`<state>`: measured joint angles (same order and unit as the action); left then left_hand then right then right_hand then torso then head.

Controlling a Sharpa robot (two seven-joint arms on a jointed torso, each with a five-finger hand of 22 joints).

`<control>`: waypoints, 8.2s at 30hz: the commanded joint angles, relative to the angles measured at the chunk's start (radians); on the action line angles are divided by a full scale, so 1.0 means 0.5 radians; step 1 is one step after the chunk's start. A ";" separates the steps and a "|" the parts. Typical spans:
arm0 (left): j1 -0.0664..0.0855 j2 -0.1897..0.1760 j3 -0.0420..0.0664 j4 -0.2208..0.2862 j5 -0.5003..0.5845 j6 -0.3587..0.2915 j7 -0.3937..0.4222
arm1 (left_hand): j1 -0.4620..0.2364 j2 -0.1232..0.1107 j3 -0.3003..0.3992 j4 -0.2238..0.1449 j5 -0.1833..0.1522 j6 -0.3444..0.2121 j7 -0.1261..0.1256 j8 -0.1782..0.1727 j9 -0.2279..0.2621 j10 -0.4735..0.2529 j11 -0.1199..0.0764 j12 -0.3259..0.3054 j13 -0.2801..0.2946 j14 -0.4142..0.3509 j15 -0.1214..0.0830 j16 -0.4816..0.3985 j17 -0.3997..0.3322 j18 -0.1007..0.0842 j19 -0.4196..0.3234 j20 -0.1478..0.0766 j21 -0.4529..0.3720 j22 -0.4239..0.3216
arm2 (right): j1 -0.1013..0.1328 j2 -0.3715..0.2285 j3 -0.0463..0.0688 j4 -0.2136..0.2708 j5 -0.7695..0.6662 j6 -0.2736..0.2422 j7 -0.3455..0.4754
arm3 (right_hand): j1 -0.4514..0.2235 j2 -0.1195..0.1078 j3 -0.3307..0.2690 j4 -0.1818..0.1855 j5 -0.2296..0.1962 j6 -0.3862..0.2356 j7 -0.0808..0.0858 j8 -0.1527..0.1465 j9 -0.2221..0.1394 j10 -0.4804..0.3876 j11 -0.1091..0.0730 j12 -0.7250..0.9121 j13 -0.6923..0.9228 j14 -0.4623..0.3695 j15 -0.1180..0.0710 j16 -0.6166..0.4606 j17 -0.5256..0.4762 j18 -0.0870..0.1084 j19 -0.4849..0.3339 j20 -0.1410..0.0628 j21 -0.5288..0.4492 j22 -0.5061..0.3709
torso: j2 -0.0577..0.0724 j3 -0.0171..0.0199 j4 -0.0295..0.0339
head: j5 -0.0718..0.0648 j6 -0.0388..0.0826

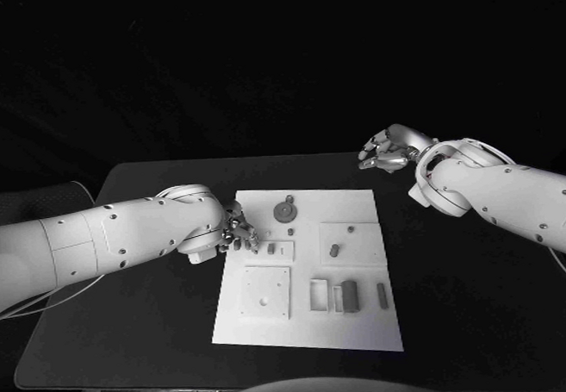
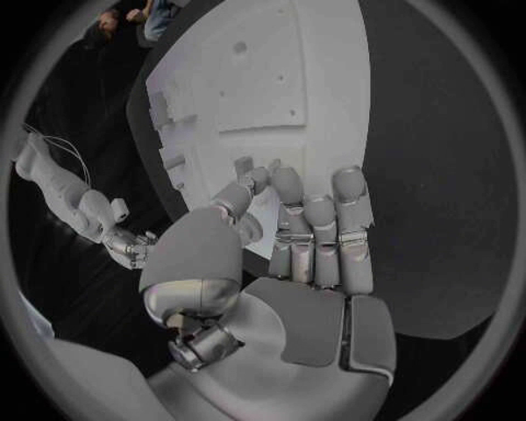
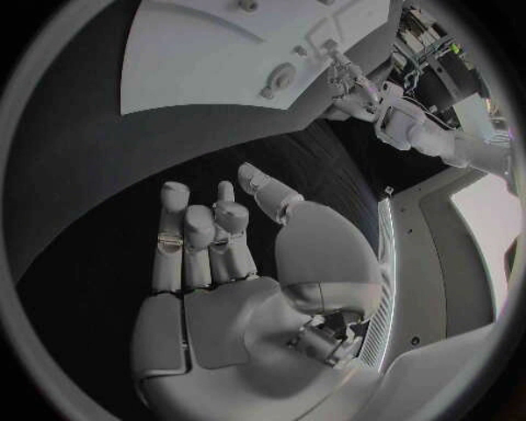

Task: Assemble the parts on the task board

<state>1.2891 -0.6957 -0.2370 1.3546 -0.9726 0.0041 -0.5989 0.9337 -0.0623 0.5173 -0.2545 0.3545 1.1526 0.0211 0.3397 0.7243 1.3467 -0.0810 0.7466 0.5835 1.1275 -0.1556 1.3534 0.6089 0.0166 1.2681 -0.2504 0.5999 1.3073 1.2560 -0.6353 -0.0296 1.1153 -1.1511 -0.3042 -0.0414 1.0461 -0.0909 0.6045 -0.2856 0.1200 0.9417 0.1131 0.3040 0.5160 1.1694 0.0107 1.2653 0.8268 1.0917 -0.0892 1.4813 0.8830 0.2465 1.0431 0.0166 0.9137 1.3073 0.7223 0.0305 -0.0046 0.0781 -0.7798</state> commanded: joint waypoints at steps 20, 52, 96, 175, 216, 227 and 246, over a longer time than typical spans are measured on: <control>-0.001 0.009 0.000 0.004 -0.015 0.005 0.029 | -0.074 -0.050 -0.090 0.033 -0.057 0.071 0.003 -0.010 0.014 -0.024 -0.005 0.003 -0.006 -0.009 -0.025 0.007 -0.019 0.035 -0.016 -0.019 0.003 0.035 | 0.000 -0.002 0.001 0.005 -0.008 0.016 0.012 | -0.019 -0.003 0.005 0.005 0.005 -0.004 0.017 -0.014 0.004 -0.014 -0.004 -0.007 0.003 0.000 -0.011 -0.007 -0.004 0.031 0.005 0.009 -0.012 0.029 | 0.000 -0.0006 0.001 | -0.002 -0.004; -0.001 0.007 0.000 -0.003 -0.021 0.030 0.023 | -0.102 -0.072 -0.113 0.043 -0.065 0.070 0.002 -0.014 0.018 -0.025 -0.005 0.003 -0.010 -0.012 -0.027 0.011 -0.023 0.038 -0.018 -0.022 0.000 0.035 | 0.000 -0.003 0.001 0.007 -0.008 0.015 0.014 | -0.018 -0.006 0.006 0.004 0.004 -0.008 0.018 -0.018 0.005 -0.014 -0.002 -0.008 0.003 -0.001 -0.009 -0.007 -0.004 0.031 0.006 0.008 -0.013 0.029 | 0.000 0.0003 0.000 | -0.001 -0.010; -0.001 0.004 0.000 -0.005 -0.050 0.057 0.019 | -0.071 -0.013 -0.088 0.031 -0.002 0.085 -0.002 -0.014 0.027 -0.017 -0.009 0.014 -0.009 -0.008 -0.027 0.024 -0.026 0.037 -0.010 -0.023 0.006 0.038 | 0.000 -0.003 0.001 0.008 -0.008 0.015 0.015 | -0.020 -0.006 0.007 0.006 0.005 -0.008 0.019 -0.020 0.007 -0.014 -0.001 -0.008 0.003 0.000 -0.008 -0.007 -0.004 0.031 0.006 0.009 -0.013 0.029 | 0.000 -0.0006 0.001 | 0.001 -0.018; -0.001 0.011 0.000 -0.023 0.019 0.060 0.010 | -0.192 -0.063 -0.152 0.092 -0.066 0.064 0.006 -0.044 0.048 -0.033 -0.003 0.006 -0.025 -0.017 -0.031 0.019 -0.053 0.038 -0.023 -0.023 -0.003 0.030 | -0.002 -0.008 0.000 0.015 -0.008 0.013 0.015 | -0.024 -0.008 0.007 0.007 0.005 -0.010 0.021 -0.025 0.011 -0.015 0.000 -0.009 0.003 0.000 -0.007 -0.008 -0.005 0.031 0.006 0.009 -0.015 0.030 | 0.001 0.0003 -0.001 | -0.004 -0.017; -0.001 0.011 0.000 -0.004 -0.046 0.067 0.047 | -0.119 -0.156 -0.181 0.007 -0.224 0.065 0.006 -0.053 0.062 -0.037 -0.003 0.022 -0.039 -0.024 -0.032 0.034 -0.066 0.034 -0.014 -0.025 -0.013 0.029 | -0.002 -0.010 0.000 0.015 -0.008 0.012 0.015 | -0.026 -0.010 0.008 0.009 0.004 -0.010 0.021 -0.028 0.013 -0.014 0.001 -0.009 0.003 0.000 -0.006 -0.008 -0.005 0.031 0.007 0.009 -0.015 0.030 | 0.000 -0.0006 0.001 | -0.008 -0.019; -0.002 0.004 0.001 -0.019 0.030 0.040 0.066 | -0.186 -0.188 -0.184 0.073 -0.255 0.038 0.013 -0.072 0.058 -0.050 0.003 0.019 -0.046 -0.034 -0.035 0.029 -0.073 0.036 -0.021 -0.027 -0.028 0.027 | -0.002 -0.008 0.000 0.008 -0.008 0.012 0.018 | -0.027 -0.010 0.008 0.009 0.004 -0.011 0.022 -0.029 0.013 -0.014 0.001 -0.009 0.003 0.000 -0.006 -0.008 -0.005 0.031 0.007 0.009 -0.015 0.030 | 0.000 -0.0019 -0.001 | -0.009 -0.013; 0.015 -0.121 0.076 -0.031 0.638 -0.092 0.487 | -0.207 -0.136 -0.166 0.084 -0.257 -0.279 0.153 -0.234 -0.013 -0.382 0.139 -0.054 -0.106 -0.297 0.081 -0.093 -0.159 0.018 -0.227 0.063 -0.166 -0.008 | -0.017 -0.076 -0.003 0.078 0.024 -0.027 0.081 | -0.043 -0.031 0.009 0.022 -0.007 -0.111 0.053 -0.093 -0.006 -0.016 0.030 -0.008 0.004 0.001 0.019 -0.007 -0.006 0.031 0.010 0.009 -0.018 0.029 | -0.002 -0.0022 0.001 | -0.028 0.032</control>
<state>1.2925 -0.7514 -0.2010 1.3439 -0.7902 -0.0192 -0.4890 0.8263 -0.1398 0.4322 -0.2106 0.2314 1.0224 0.0926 0.2279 0.7196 1.1719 -0.0183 0.7255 0.5333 0.9904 -0.1190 1.3147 0.5326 0.0187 1.1569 -0.2217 0.5198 1.3048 1.2495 -0.6702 -0.0303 1.1436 -1.1443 -0.3085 -0.0304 1.0318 -0.1052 0.6101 -0.2800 0.1200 0.8891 0.1403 0.2609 0.5138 1.1600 0.0198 1.2653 0.8282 1.0893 -0.0795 1.4814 0.8812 0.2532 1.0415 0.0182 0.9097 1.3073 0.7215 0.0292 -0.0046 0.0662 -0.7691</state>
